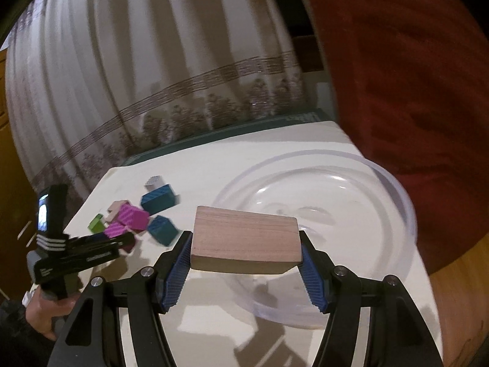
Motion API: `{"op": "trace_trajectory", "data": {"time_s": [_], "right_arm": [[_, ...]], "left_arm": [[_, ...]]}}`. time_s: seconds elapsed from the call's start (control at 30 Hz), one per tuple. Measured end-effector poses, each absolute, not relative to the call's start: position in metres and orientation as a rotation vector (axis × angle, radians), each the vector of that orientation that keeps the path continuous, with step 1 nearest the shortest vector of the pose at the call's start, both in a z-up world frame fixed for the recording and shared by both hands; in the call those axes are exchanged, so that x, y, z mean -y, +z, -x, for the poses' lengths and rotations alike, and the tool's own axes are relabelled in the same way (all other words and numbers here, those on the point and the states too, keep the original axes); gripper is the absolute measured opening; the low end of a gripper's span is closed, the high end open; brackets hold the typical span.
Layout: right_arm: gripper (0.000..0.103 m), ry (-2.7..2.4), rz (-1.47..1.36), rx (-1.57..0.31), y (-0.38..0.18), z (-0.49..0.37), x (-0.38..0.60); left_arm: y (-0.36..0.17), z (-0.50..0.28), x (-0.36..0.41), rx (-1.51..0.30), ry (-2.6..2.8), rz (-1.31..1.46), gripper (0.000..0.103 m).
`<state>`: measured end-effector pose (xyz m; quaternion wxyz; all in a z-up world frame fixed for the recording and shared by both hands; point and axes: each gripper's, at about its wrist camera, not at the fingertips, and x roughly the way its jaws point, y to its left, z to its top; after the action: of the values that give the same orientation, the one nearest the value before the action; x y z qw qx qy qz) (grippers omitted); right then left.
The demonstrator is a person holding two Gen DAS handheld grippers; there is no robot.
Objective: Organize rigid objects
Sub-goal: 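Drop the tan block into the bowl with the right tool while the left tool grasps the pink block, then lower the pink dotted block into the clear bowl and open the left tool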
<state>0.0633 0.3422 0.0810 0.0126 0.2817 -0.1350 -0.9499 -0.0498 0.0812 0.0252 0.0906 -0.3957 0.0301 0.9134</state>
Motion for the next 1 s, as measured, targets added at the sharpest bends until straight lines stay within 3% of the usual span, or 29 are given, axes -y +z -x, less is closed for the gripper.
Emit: {"op": "trace_trajectory", "data": {"time_s": [0.7, 1.0], "right_arm": [[0.069, -3.145, -0.849, 0.465, 0.082, -0.084, -0.390], [0.075, -3.195, -0.794, 0.477, 0.084, -0.093, -0.396]], "left_arm": [[0.085, 0.007, -0.122, -0.093, 2.672, 0.976, 0.066], [0.095, 0.000, -0.163, -0.147, 2.588, 0.931, 0.066]]}}
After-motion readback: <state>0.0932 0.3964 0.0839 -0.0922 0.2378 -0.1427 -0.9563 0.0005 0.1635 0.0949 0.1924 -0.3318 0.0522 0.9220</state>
